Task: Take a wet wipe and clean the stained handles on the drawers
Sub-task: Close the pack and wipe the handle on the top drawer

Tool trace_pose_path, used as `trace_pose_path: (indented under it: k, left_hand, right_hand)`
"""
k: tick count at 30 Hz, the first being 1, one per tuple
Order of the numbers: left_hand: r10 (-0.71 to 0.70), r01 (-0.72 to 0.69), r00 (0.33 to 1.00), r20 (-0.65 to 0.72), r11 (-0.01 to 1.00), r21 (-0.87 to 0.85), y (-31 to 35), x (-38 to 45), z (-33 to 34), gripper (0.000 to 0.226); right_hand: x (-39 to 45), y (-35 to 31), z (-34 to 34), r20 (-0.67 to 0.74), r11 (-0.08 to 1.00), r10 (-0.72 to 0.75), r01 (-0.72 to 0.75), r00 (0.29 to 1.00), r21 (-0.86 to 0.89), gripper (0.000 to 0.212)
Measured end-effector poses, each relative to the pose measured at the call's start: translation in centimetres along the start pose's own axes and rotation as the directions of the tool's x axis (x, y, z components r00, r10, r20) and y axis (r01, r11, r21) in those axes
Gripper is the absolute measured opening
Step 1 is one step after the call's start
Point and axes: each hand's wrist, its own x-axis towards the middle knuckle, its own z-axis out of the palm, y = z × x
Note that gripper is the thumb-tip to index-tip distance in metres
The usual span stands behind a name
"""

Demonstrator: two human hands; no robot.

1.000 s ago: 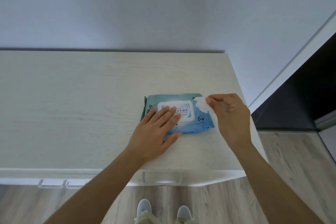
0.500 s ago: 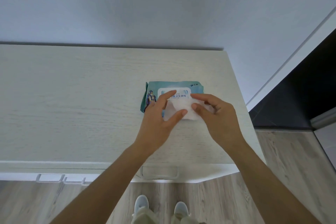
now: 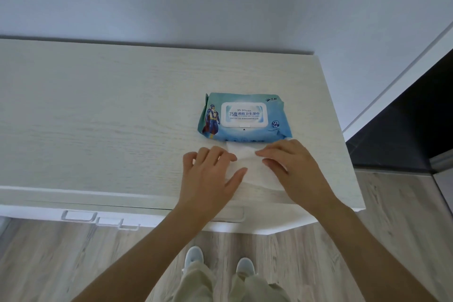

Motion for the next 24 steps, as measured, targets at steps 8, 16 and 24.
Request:
trace_pose_path:
  k: [8, 16, 24]
  left_hand:
    - [-0.067, 0.058, 0.97, 0.233, 0.997, 0.045, -0.1, -0.3, 0.6, 0.05]
    - [-0.012, 0.041, 0.979, 0.204, 0.99, -0.136, 0.3, -0.8, 0.5, 0.049]
    - [-0.314, 0.435, 0.9, 0.302, 0.612, -0.66, 0.3, 1.0, 0.0, 0.029]
  right_hand:
    - [0.6, 0.6, 0.3, 0.457, 0.98, 0.089, -0.16, 0.885, 0.118, 0.04]
    - [1.3, 0.8, 1.5, 0.243, 0.993, 0.069, -0.089, 0.967, 0.072, 0.027]
    - [1.9, -0.1, 0.4, 0.175, 0.826, 0.273, -0.323, 0.946, 0.462, 0.019]
